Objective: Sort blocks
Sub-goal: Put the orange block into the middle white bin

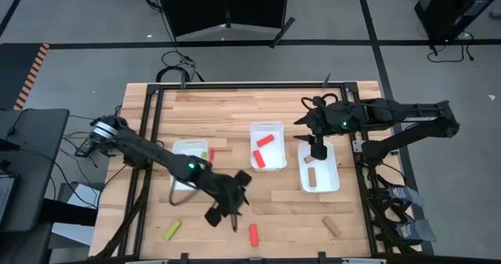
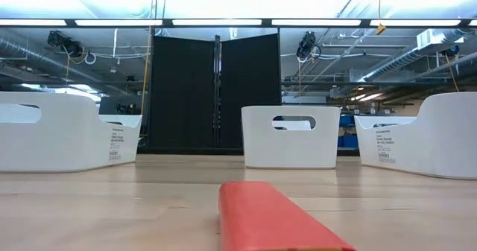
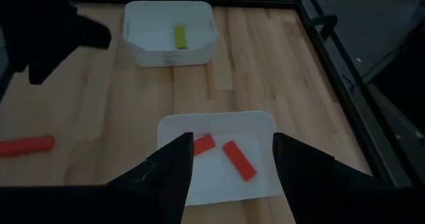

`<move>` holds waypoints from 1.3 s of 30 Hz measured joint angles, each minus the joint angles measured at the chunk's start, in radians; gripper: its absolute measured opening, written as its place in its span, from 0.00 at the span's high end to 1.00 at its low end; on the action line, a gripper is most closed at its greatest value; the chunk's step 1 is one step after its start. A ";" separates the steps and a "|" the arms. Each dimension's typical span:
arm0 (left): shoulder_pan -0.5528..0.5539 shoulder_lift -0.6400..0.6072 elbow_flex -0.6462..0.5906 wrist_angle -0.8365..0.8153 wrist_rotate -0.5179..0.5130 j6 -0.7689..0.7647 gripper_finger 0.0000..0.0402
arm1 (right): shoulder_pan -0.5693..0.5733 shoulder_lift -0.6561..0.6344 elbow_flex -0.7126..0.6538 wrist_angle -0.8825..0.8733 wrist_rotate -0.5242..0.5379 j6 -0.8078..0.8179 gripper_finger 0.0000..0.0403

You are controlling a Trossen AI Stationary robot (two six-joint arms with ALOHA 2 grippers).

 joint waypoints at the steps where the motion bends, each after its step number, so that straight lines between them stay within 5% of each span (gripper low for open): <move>1: -0.008 0.034 0.042 -0.033 0.006 0.021 0.52 | 0.011 0.000 0.000 -0.002 0.000 -0.002 0.46; 14: -0.085 0.491 0.533 -0.417 0.012 0.326 0.52 | 0.046 -0.013 0.000 0.003 0.044 0.001 0.45; 31: -0.117 0.657 0.572 -0.322 -0.058 0.380 0.29 | 0.071 -0.013 0.000 0.026 0.043 0.011 0.46; 39: -0.106 0.679 0.574 -0.319 -0.033 0.371 0.40 | 0.071 -0.013 0.001 0.033 0.049 0.004 0.46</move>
